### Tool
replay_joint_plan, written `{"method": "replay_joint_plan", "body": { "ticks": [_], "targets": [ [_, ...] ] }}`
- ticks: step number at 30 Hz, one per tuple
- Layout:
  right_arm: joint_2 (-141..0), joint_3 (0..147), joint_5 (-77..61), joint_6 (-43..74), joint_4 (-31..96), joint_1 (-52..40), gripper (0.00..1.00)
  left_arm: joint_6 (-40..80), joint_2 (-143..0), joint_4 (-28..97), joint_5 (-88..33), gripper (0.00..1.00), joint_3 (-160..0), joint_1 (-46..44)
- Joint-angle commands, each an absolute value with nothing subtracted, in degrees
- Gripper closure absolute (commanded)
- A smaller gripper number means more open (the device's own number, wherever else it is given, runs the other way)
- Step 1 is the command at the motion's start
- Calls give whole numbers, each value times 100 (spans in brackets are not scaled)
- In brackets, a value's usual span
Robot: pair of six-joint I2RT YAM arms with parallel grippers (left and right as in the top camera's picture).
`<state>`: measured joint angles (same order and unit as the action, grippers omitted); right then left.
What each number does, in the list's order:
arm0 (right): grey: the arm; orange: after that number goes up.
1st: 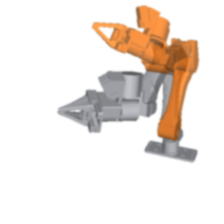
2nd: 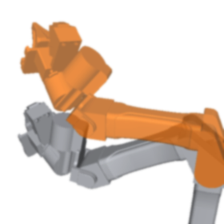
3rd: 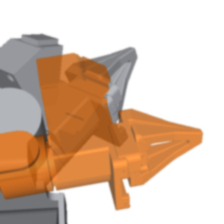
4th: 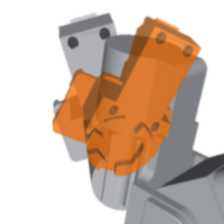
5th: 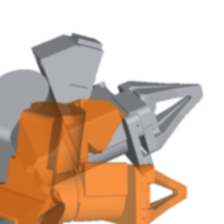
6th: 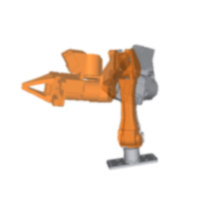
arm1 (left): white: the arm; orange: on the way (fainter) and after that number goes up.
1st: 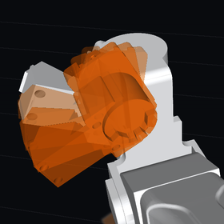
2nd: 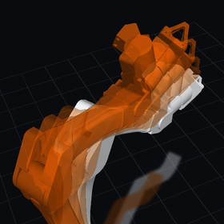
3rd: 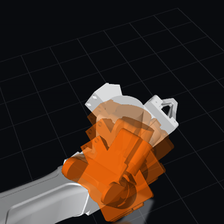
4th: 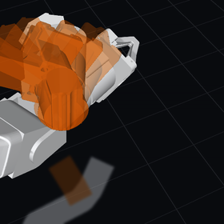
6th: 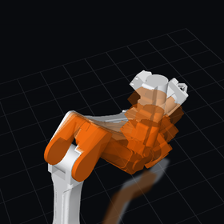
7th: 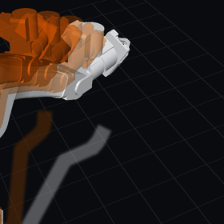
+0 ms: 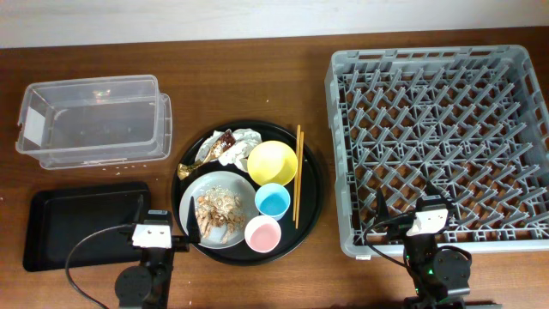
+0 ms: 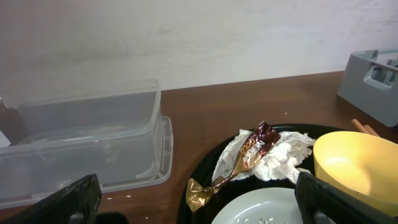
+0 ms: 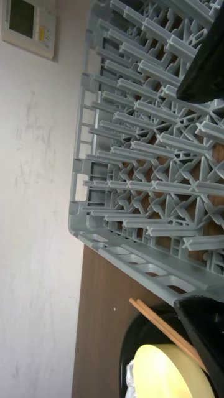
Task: Sort waste into correct bins and load items into the dishwasher rack
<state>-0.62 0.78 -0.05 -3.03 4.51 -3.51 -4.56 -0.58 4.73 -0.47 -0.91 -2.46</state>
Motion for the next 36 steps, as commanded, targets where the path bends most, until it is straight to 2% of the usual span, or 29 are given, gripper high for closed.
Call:
{"method": "replay_joint_plan", "body": {
  "ticks": [1,29,30,31,32,36],
  "targets": [
    [-21,32,23,-298,469,-331,1,-548,-30,478,-25,1,-51,-209],
    [-21,32,23,-298,469,-331,1,-545,-30,440,-32,1,-51,-209],
    [-21,32,23,-298,467,-331,1,-539,-30,292,-624,1,-54,-209],
    [-21,32,23,-298,469,-331,1,-523,-30,259,-2366,1,-54,-209],
    [-21,32,23,-298,467,-331,1,-526,-30,156,-3214,1,-54,-209],
    [-21,32,23,-298,469,-331,1,-521,-30,-1420,-4119,1,-56,-209]
  ]
}}
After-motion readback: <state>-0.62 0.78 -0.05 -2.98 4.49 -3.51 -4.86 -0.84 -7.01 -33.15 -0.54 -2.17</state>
